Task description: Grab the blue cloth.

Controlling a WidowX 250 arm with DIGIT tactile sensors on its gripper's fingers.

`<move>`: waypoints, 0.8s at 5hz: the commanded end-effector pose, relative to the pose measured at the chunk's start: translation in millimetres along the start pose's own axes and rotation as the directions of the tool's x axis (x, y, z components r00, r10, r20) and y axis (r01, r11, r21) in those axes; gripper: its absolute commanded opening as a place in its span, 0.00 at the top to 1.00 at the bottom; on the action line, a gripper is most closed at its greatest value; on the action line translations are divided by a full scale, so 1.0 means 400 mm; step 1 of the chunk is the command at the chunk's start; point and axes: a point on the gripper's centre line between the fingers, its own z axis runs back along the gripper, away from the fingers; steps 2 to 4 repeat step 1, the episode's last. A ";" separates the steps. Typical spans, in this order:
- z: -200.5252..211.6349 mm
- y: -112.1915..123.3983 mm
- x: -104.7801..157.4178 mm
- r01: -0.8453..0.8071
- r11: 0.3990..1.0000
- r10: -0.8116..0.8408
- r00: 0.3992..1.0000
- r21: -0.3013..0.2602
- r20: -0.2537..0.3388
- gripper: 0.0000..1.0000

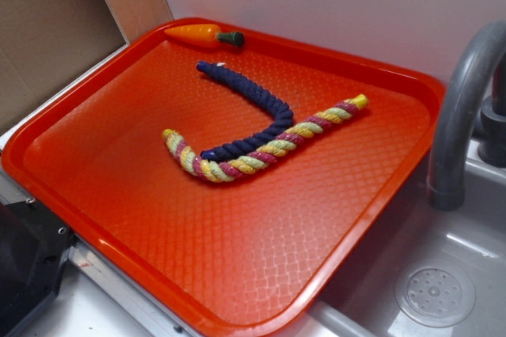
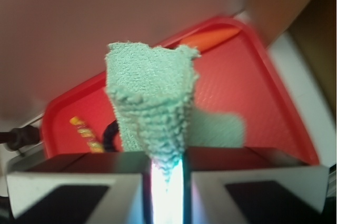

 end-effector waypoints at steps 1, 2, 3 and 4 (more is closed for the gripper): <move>-0.013 -0.012 -0.122 0.060 0.997 -0.064 0.992 0.038 0.110 1.00; -0.013 -0.012 -0.122 0.060 0.997 -0.064 0.992 0.038 0.110 1.00; -0.013 -0.012 -0.122 0.060 0.997 -0.064 0.992 0.038 0.110 1.00; -0.013 -0.012 -0.122 0.060 0.997 -0.064 0.992 0.038 0.110 1.00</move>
